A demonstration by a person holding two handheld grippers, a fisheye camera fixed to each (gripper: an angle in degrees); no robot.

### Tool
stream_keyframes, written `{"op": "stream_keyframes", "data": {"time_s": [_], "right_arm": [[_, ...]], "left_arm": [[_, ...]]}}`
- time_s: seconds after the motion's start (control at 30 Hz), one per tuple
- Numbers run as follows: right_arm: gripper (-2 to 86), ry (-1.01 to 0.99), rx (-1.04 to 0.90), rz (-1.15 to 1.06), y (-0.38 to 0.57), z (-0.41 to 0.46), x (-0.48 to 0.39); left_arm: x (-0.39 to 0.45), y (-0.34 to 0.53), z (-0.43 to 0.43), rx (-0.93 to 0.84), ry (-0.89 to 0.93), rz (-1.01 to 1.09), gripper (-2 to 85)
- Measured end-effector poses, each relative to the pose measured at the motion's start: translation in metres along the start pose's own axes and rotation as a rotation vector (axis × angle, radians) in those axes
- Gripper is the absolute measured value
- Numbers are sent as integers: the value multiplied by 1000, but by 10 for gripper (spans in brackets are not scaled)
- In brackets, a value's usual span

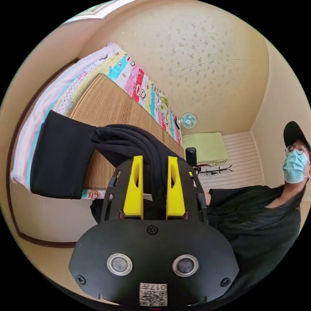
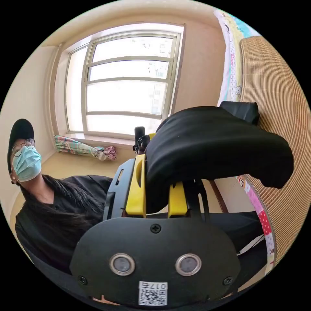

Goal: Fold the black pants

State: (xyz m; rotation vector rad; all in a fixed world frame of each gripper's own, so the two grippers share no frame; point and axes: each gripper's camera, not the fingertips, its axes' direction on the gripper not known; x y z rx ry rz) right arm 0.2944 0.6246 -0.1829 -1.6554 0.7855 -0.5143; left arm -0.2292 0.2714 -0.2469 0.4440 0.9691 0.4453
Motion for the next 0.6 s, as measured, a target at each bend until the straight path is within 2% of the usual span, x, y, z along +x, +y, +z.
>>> {"op": "stream_keyframes", "data": {"time_s": [0.1,0.17,0.23,0.3,0.37,0.43,0.5,0.6], "right_arm": [[106,79,-64,18,-27,60,9],[122,273,-239,149,-40,113,48],[113,373,-379,317,-32,136,78],[75,382,-424,310,-12,140,79],[41,446,-448,292,22,121,74],[29,542,-451,380,53,91,79],[18,623,-410,476,88,50,82],[10,758,-264,619,148,-27,71]], "left_arm": [[-42,10,-22,35,-249,-20,123],[-110,31,-25,56,-430,-241,114],[-153,56,-23,79,-492,-416,111],[-173,79,-11,107,-498,-462,109],[-180,98,24,109,-561,-438,84],[-179,100,65,59,-642,-380,54],[-174,92,113,8,-720,-291,10],[-149,63,196,-43,-782,-62,-5]]}}
